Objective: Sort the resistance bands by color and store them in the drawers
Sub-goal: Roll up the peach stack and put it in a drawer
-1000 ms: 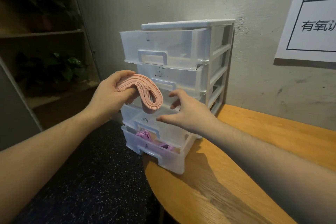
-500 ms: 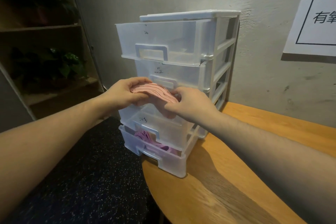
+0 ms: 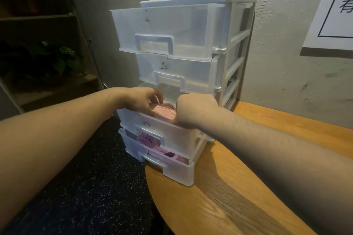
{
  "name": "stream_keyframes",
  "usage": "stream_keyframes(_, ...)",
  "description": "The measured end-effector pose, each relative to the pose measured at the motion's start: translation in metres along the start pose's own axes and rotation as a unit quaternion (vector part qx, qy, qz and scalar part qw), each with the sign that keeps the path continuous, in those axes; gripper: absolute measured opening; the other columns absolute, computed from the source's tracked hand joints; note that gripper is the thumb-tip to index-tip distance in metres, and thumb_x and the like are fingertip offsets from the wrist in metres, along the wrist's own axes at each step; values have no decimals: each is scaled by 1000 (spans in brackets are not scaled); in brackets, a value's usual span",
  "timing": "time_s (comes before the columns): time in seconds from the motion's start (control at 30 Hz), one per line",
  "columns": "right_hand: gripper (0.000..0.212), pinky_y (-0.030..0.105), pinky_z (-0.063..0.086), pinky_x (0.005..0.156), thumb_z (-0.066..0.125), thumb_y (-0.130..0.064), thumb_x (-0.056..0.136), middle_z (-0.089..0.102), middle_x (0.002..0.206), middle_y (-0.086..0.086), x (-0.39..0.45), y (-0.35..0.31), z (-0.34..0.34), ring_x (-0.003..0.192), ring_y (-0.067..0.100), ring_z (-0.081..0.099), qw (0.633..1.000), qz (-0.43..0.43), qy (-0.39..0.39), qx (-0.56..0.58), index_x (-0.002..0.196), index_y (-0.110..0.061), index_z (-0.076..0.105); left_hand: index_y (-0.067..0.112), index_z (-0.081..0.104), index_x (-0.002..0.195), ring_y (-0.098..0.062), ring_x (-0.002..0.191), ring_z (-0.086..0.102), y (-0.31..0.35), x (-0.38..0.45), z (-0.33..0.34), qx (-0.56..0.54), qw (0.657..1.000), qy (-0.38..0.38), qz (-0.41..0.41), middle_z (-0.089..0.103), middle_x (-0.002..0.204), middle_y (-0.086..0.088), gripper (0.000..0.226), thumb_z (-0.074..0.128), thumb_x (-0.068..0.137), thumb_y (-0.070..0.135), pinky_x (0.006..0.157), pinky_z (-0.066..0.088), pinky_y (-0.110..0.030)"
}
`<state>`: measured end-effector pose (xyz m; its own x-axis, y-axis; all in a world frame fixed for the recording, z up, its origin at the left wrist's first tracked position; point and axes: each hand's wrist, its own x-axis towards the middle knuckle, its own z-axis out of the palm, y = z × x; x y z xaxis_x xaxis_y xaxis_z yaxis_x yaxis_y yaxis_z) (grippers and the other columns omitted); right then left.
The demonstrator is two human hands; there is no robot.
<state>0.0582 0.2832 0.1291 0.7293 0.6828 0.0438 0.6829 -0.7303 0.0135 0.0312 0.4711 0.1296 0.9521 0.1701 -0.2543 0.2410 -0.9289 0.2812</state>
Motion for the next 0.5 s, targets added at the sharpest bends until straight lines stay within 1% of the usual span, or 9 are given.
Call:
stream_keyframes(0.03,24,33,49,64,60,-42,94,60,79,-1,0,0,0,72,17,57,1000,-5,-12,-2,89,-18,62,33,47,127,-14,108,59,2,0,-1,4,999,-29,-14,58,119,7,56,81,83,21,94,48,-27)
stream_keyframes(0.1,29,35,54,69,59,-46,93,65,87,-2,0,3,1,79,19,61,999,-15,-38,19,105,-20,66,33,42,139,-16,113,57,3,-1,-5,6,997,-68,-29,56,122,5,66,78,86,19,99,46,-29)
stream_keyframes(0.17,44,38,57,80,61,-54,89,68,100,-2,0,7,0,89,21,63,997,-13,-52,52,119,-22,65,33,40,145,-16,116,54,2,-2,-9,2,997,-78,-25,54,126,6,70,78,86,20,103,43,-30)
stream_keyframes(0.23,59,41,56,89,64,-61,85,67,113,-1,0,9,-2,99,22,63,996,-17,-59,70,130,-24,61,35,40,146,-14,118,51,2,-5,-12,-9,997,-78,-17,52,126,12,72,78,86,26,108,42,-33)
stream_keyframes(0.3,65,42,55,91,66,-64,82,67,117,0,0,9,-3,102,22,62,995,-17,-62,79,132,-23,60,37,40,146,-13,121,49,3,-9,-16,-21,995,-93,-16,50,122,17,70,77,86,31,111,39,-34)
stream_keyframes(0.4,62,40,56,92,68,-58,85,67,122,1,-1,9,0,105,22,62,995,-17,-40,91,135,-22,57,35,42,146,-11,124,48,4,-13,-20,-21,994,-107,-12,50,122,19,65,73,89,33,111,38,-33)
stream_keyframes(0.5,65,39,54,95,67,-54,87,62,133,1,-3,8,1,114,23,60,995,-26,-16,93,143,-25,48,34,44,146,-12,125,48,3,-15,-20,-27,997,-76,-9,48,129,14,60,68,92,40,112,38,-34)
